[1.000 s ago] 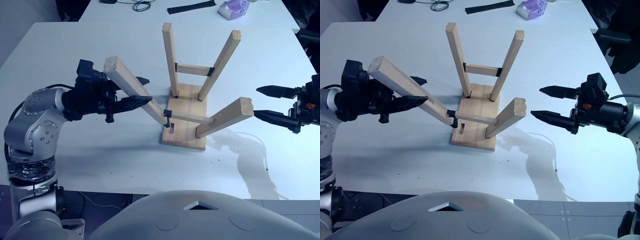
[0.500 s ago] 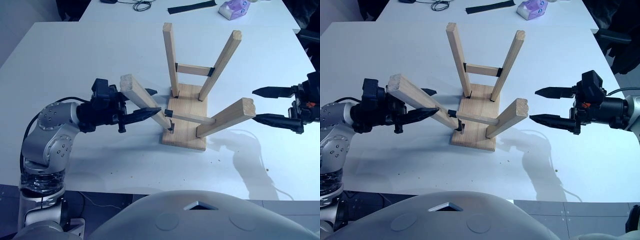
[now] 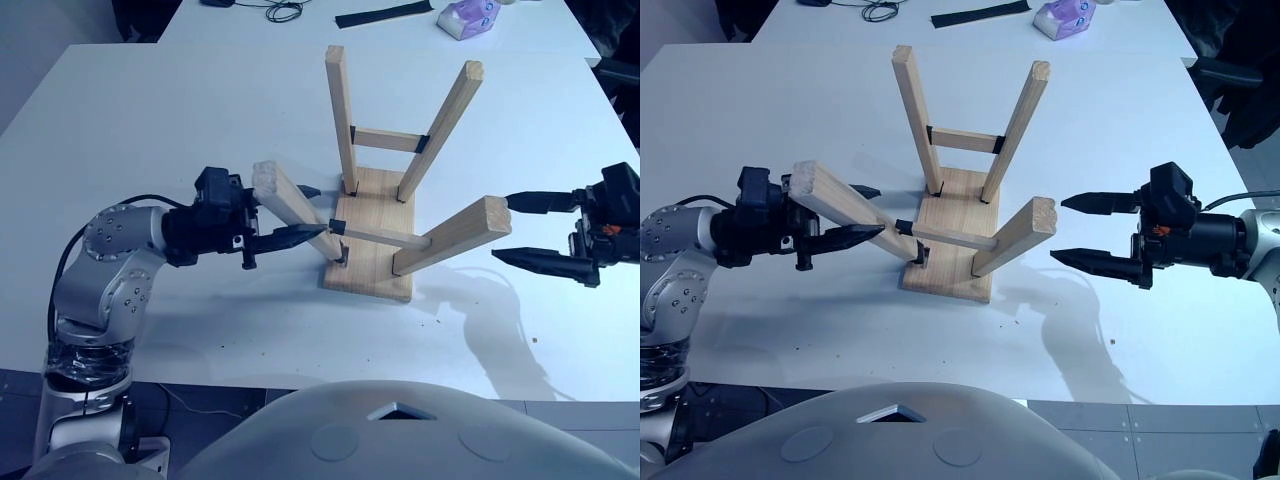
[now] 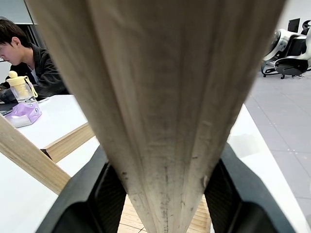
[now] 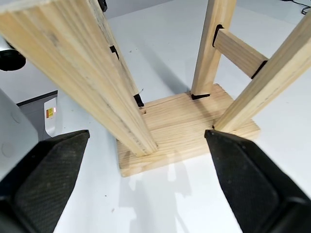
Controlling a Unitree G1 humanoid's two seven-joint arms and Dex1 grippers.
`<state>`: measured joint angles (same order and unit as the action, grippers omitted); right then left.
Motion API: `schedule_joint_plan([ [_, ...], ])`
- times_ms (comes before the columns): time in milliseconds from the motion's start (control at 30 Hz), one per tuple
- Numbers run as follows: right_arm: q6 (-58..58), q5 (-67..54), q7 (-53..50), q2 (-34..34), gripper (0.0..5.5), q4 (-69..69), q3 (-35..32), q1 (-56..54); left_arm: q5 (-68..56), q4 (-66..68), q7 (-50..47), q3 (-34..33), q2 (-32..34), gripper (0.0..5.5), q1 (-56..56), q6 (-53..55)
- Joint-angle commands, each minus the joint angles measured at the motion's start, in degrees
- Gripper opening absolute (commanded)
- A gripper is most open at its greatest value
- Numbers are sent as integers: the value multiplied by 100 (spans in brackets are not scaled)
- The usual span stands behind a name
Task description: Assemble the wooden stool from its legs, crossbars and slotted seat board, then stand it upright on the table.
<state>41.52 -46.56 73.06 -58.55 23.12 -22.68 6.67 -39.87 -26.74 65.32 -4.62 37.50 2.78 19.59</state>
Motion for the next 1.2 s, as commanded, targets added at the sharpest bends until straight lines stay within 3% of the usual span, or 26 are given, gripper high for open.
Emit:
schedule_joint_plan([
  [33, 95, -118, -119, 24, 437, 165, -98, 131, 158, 43, 154, 141, 40, 219, 21, -231],
  [533, 175, -364, -356, 101, 437, 522, -224, 480, 786, 737, 862, 702, 286, 219, -99, -1135],
  [1200, 60, -336, -681, 435, 437, 899, -180, 771, 770, 1433, 811, 952, 498, 219, 830, -311],
])
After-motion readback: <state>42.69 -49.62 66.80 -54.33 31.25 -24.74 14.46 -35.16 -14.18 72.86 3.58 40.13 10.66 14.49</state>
